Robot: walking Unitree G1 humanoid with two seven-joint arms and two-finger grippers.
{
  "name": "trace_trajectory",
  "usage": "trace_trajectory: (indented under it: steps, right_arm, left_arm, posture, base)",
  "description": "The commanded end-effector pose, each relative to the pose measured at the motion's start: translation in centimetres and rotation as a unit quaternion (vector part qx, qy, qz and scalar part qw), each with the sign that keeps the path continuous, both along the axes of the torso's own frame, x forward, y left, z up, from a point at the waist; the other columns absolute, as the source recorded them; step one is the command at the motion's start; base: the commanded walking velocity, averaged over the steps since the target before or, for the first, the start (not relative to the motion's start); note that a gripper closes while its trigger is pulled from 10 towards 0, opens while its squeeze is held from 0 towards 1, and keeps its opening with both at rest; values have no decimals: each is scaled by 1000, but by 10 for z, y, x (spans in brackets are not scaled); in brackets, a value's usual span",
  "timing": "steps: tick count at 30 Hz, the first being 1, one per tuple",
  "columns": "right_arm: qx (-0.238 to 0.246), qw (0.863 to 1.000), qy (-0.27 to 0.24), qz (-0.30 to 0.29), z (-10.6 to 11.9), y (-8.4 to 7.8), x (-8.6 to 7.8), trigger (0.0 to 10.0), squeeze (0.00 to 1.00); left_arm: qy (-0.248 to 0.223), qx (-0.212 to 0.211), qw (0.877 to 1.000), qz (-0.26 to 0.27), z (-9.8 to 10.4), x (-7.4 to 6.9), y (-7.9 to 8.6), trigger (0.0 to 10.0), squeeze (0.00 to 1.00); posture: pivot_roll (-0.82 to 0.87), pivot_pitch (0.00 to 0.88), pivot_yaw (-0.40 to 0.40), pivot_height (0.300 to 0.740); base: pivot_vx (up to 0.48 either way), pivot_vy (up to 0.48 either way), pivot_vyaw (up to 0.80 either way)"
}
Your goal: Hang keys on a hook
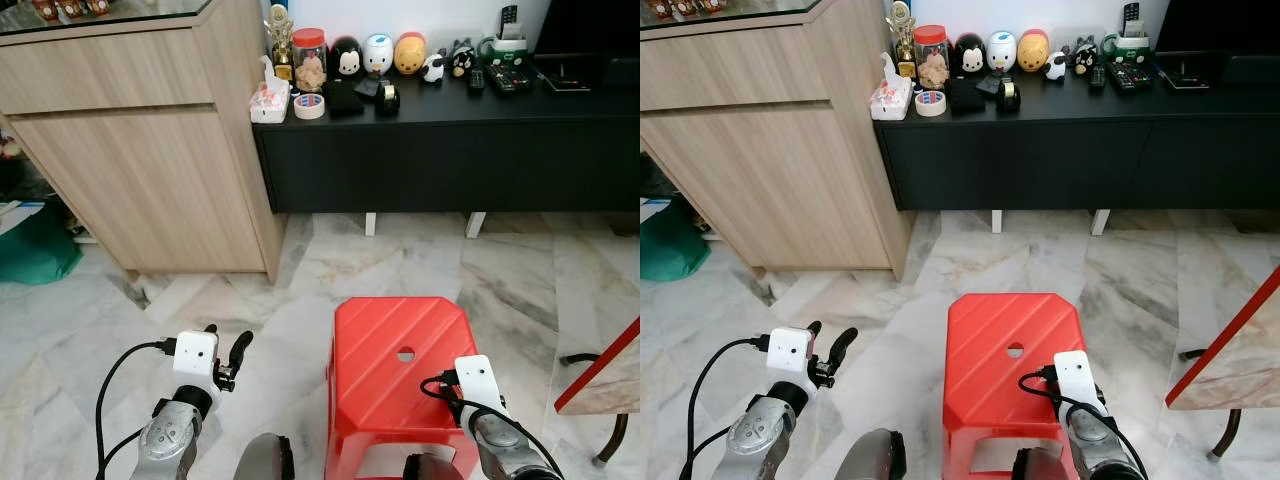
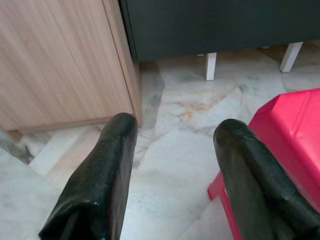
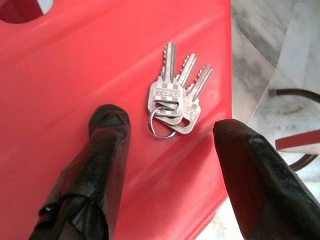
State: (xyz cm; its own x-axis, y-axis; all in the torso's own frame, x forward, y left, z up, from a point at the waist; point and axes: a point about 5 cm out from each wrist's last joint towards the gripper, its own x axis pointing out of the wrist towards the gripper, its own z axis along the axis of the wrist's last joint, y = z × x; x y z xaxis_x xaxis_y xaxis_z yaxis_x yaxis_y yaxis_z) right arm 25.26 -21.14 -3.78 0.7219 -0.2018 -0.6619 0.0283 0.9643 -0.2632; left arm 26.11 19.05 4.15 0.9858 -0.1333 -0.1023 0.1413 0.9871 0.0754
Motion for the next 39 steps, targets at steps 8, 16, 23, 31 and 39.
trace_trajectory:
  steps: [8,16,23,31,39]
  right_arm:
    - [15,999,23,-30,-9,-1,-12,0,0]
    - [19,999,20,-32,-9,2,-11,0,0]
    - [20,999,19,-32,-8,2,-10,0,0]
    - [24,999,3,-28,-4,4,-4,0,0]
    - [27,999,-23,-24,0,8,1,0,0]
  left_arm:
    - [12,15,1000,-1,-1,-4,8,10000,0]
    - [13,17,1000,-2,0,-3,8,10000,0]
    - [11,18,1000,-1,1,-1,8,10000,0]
    - [8,20,1000,0,2,1,8,10000,0]
    - [5,19,1000,0,3,3,7,10000,0]
  posture:
    - [110,95,82,628]
    - [112,91,88,628]
    - [113,87,89,628]
    - [112,81,88,628]
    - [110,73,87,628]
  base:
    - [0,0,0]
    - [0,0,0]
    - [0,0,0]
    - [0,0,0]
    - [0,0,0]
